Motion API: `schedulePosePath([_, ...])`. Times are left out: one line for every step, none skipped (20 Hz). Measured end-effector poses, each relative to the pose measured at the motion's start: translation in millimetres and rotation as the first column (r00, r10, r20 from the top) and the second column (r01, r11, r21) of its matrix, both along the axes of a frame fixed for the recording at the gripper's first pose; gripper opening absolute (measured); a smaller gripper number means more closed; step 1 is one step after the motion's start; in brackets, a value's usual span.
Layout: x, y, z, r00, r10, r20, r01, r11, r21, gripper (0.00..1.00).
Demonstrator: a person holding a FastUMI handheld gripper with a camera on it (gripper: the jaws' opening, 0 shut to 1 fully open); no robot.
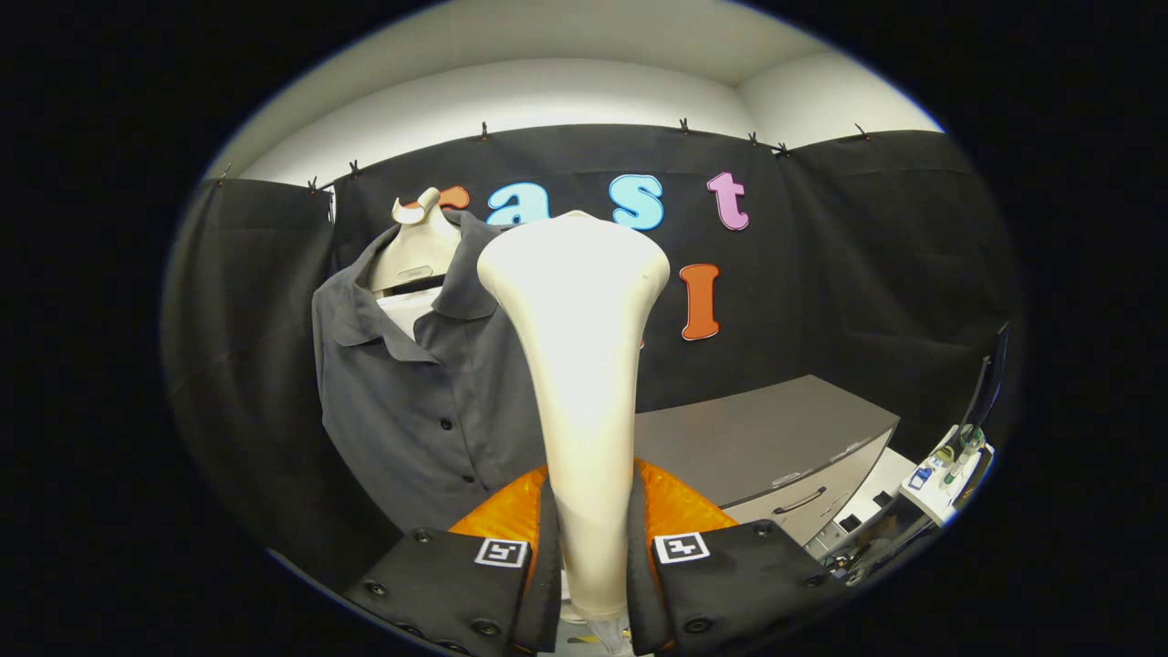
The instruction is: Iron the clothes twice with a garment steamer, once on the left side and once on the right side.
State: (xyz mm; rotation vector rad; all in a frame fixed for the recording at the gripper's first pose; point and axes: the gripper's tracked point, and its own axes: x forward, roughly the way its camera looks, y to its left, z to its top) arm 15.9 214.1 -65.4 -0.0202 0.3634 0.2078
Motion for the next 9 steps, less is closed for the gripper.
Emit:
schedulePosePath([-1.1, -0.4, -1.4, 1.000, 0.000, -0.004, 0.000, 1.000, -0.001, 0.37])
schedulePosePath([-2.1, 0.4, -2.3, 1.000, 0.000, -0.006, 0.000, 1.000, -0.001, 0.37])
schedulePosePath([-2.8, 2.0, -1.9, 1.000, 0.000, -0.006, 0.000, 1.000, -0.001, 0.37])
schedulePosePath([-2.6, 2.4, -2.3, 1.000, -0.001, -0.008, 0.001, 1.000, -0.003, 0.37])
schedulePosePath([-2.6, 2.0, -3.0, 1.000, -0.002, -0.008, 0.002, 1.000, -0.004, 0.37])
schedulePosePath([-2.3, 3.0, -3.8, 1.000, -0.003, -0.010, 0.003, 1.000, -0.004, 0.37])
schedulePosePath([-2.6, 2.4, -4.0, 1.000, -0.006, -0.009, 0.006, 1.000, -0.006, 0.37])
schedulePosePath([-2.6, 2.8, -5.2, 1.000, -0.008, -0.011, 0.007, 1.000, -0.007, 0.37])
schedulePosePath([-1.9, 3.6, -6.6, 1.000, -0.009, -0.012, 0.008, 1.000, -0.008, 0.37])
